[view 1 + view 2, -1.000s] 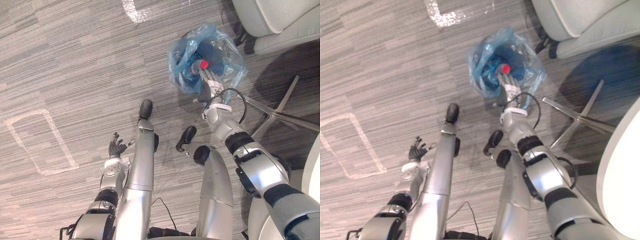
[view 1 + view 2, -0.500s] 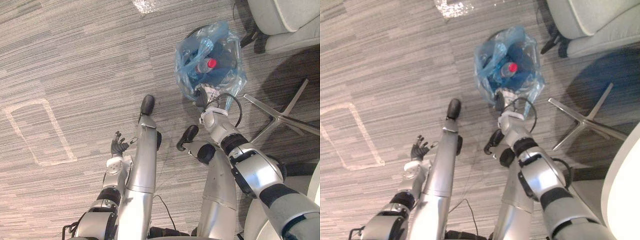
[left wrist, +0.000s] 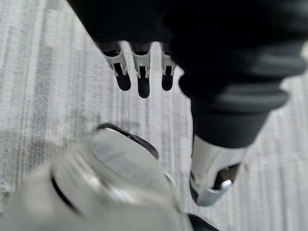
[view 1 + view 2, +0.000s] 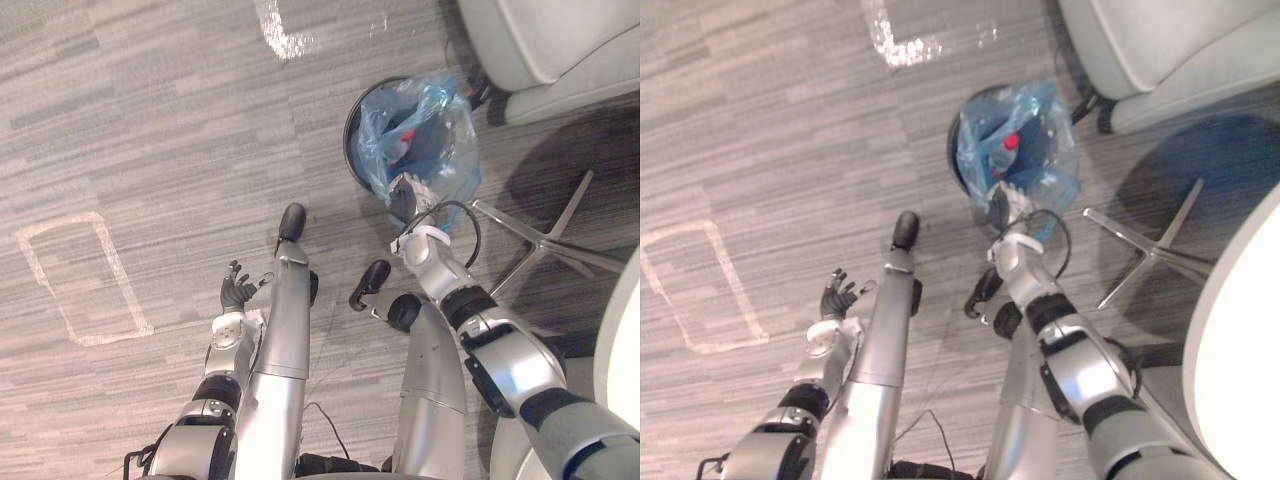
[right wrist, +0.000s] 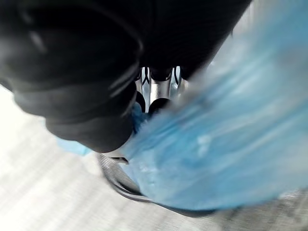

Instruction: Gather rubbish on tea table into small bin, then transfer packed bag to large trash can.

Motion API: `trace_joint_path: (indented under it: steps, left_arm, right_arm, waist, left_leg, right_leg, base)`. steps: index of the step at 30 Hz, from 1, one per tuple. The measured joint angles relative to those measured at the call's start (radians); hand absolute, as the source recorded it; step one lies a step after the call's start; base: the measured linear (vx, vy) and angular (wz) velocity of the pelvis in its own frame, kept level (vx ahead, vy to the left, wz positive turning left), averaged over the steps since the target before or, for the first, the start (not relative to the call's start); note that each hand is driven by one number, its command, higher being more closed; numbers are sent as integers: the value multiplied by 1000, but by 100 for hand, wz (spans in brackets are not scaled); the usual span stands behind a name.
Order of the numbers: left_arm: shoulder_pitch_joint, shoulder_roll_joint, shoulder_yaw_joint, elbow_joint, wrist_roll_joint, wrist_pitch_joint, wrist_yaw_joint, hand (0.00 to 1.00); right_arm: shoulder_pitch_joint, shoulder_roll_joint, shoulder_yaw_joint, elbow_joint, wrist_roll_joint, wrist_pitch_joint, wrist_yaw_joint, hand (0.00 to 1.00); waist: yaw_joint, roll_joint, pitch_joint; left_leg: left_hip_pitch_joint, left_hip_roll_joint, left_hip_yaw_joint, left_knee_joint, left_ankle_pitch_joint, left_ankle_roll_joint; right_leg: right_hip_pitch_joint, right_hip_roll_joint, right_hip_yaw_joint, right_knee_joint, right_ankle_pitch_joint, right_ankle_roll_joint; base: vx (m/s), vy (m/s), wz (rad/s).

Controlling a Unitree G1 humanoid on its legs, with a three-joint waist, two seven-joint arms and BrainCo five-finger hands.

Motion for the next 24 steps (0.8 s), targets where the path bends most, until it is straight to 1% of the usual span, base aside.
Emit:
trace_joint_path:
  steps: [1,2,4,5,6,8,9,10,11,12,14,15,17,18,21,24]
  left_arm:
    - [14,-1,0,-6,6,3,0,0]
    - [19,-1,0,-6,7,5,-1,0]
    - [46,-5,-8,-6,11,15,-3,0]
    - [56,-8,-8,-6,16,19,-3,0]
    - [73,-10,-8,-7,28,23,-4,0]
    - [120,-11,-9,-7,43,30,-8,0]
    - [132,-10,-9,-7,48,32,-10,0]
    - [162,-4,-16,-4,50,37,-22,0]
    - [177,-2,-20,-4,54,41,-23,0]
    - [209,-2,-38,3,68,46,-24,0]
    - [243,-2,-64,42,79,48,-33,0]
    - [267,-1,-85,67,92,52,-46,0]
    - [287,2,-86,100,108,55,-53,0]
    - [300,4,-86,116,120,59,-60,0]
    - [330,20,-96,125,135,69,-68,0]
    - [365,32,-129,88,153,71,-68,0]
  right_arm:
    - [35,14,-4,-50,11,-2,0,100]
    - [52,20,-6,-79,15,-2,1,100]
    - [116,33,-18,-192,46,-5,5,100]
    - [135,38,-20,-222,51,-5,8,100]
    - [167,52,-21,-271,61,-8,17,100]
    - [253,77,-26,-373,81,-25,34,100]
    - [279,83,-26,-400,89,-30,41,100]
    - [332,101,-27,-445,94,-42,54,100]
    - [354,101,-27,-462,99,-45,62,100]
    - [399,109,-28,-483,109,-56,76,100]
    - [450,111,-24,-485,109,-68,104,100]
    - [477,109,-18,-484,110,-78,127,100]
    - [488,111,-18,-471,110,-91,150,100]
    - [495,108,-20,-462,114,-96,174,100]
    - [524,107,-23,-460,118,-102,207,100]
    - [561,96,-30,-461,145,-115,242,100]
  waist:
    - [-1,-1,0]
    - [-3,-1,-1]
    - [-13,-5,-2]
    - [-14,-8,-4]
    - [-16,-16,-9]
    - [-22,-44,-29]
    - [-23,-52,-40]
    - [-26,-66,-77]
    - [-26,-73,-99]
    - [-31,-84,-149]
    - [-32,-86,-201]
    - [-33,-86,-242]
    - [-35,-84,-279]
    - [-38,-79,-301]
    - [-48,-74,-327]
    - [-53,-56,-359]
  left_leg:
    - [45,6,6,-22,1,-1]
    - [64,9,8,-31,1,-1]
    - [157,16,22,-76,1,0]
    - [186,18,29,-88,1,0]
    - [231,20,41,-108,1,1]
    - [344,22,66,-163,8,6]
    - [375,23,70,-180,8,6]
    - [427,30,76,-213,8,6]
    - [446,31,81,-231,10,9]
    - [488,32,88,-273,14,15]
    - [574,33,96,-348,26,25]
    - [628,36,105,-406,40,27]
    - [690,40,110,-471,62,24]
    - [730,40,115,-509,73,26]
    - [804,36,132,-570,87,31]
    - [865,30,138,-633,105,38]
  right_leg:
    - [47,7,0,-31,12,-3]
    - [67,10,1,-43,15,-1]
    - [161,14,3,-98,24,11]
    - [189,14,6,-114,27,15]
    - [232,15,11,-137,30,19]
    - [338,17,23,-200,40,30]
    - [369,20,24,-220,44,33]
    - [426,30,24,-270,54,39]
    - [443,32,24,-291,60,41]
    - [485,37,26,-338,69,49]
    - [569,50,32,-423,92,60]
    - [619,60,41,-485,112,66]
    - [676,70,47,-563,145,72]
    - [716,78,53,-612,167,75]
    - [789,83,63,-682,192,84]
    - [843,85,73,-741,211,96]
  base:
    - [41,13,-5]
    - [56,21,-4]
    - [79,23,0]
    - [101,25,-3]
    - [117,23,-7]
    - [137,19,-10]
    - [152,11,-8]
    - [134,9,-6]
    - [183,14,-6]
    - [145,13,-3]
    - [173,24,-4]
    - [164,34,-11]
    - [174,50,-22]
    - [177,45,-19]
    - [103,25,-10]
    - [66,19,-6]
